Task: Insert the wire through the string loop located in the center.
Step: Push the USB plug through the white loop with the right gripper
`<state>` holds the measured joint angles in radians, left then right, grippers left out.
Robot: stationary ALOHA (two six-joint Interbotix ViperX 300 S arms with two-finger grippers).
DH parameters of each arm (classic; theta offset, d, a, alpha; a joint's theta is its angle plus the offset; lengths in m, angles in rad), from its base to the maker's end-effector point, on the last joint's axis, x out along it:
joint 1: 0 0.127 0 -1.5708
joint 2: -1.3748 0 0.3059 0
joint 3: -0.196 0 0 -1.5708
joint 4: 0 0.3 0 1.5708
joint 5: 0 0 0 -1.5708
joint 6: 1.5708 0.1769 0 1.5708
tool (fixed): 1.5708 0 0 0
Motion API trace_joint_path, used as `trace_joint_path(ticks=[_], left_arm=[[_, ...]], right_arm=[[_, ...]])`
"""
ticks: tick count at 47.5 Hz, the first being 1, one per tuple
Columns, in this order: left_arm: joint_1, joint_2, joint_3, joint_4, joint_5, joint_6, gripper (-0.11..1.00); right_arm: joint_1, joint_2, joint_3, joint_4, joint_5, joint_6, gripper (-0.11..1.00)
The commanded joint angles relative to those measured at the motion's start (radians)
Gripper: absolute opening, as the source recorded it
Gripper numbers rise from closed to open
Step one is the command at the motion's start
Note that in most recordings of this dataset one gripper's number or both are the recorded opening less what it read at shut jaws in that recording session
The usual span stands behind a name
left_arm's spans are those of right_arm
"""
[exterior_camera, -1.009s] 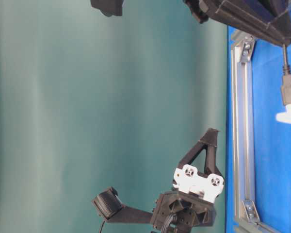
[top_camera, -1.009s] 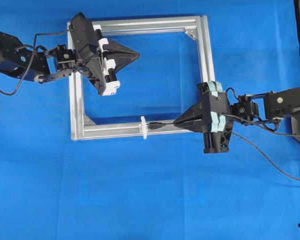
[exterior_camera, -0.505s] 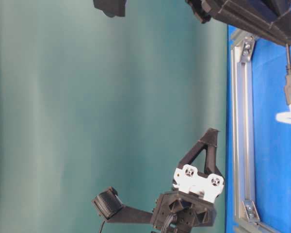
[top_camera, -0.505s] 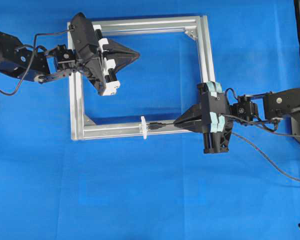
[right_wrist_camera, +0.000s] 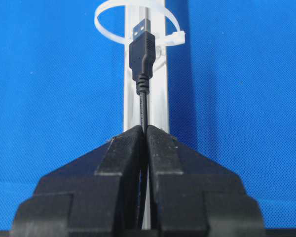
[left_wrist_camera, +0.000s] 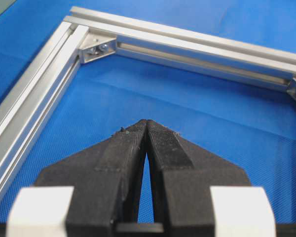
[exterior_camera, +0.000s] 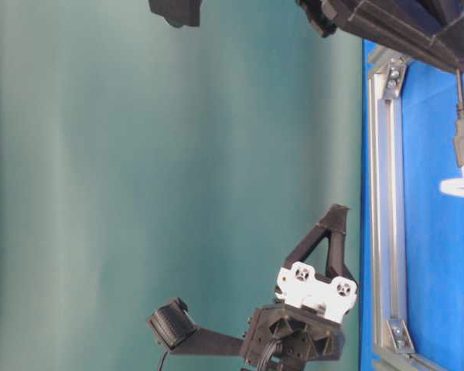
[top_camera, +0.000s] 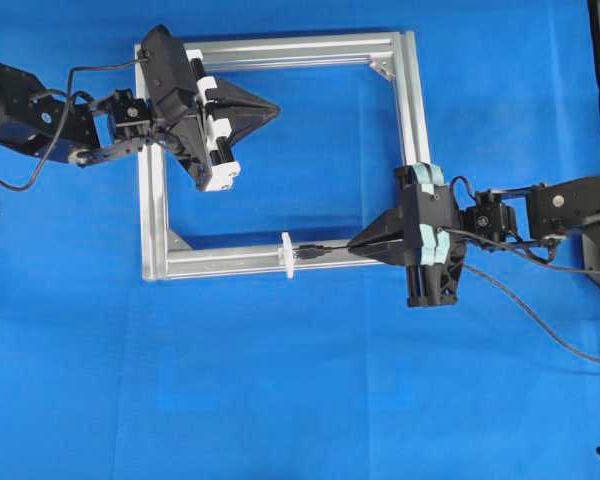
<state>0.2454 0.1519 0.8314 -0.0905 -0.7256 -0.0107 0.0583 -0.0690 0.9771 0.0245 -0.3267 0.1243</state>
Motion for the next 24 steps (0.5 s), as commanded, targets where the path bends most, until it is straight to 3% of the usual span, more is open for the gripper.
trace_joint_path(ticks=[1,24], left_arm=[[-0.002,-0.032,-0.009,0.002,-0.005,-0.002,0.0],[-0.002,-0.032,-0.008,0.002,-0.005,-0.002,0.0]], right_arm=[[-0.002,-0.008,-0.008,0.0,-0.009,-0.002,-0.02],[-0.002,0.066,-0.083,0.0,-0.02,-0.002,-0.02]])
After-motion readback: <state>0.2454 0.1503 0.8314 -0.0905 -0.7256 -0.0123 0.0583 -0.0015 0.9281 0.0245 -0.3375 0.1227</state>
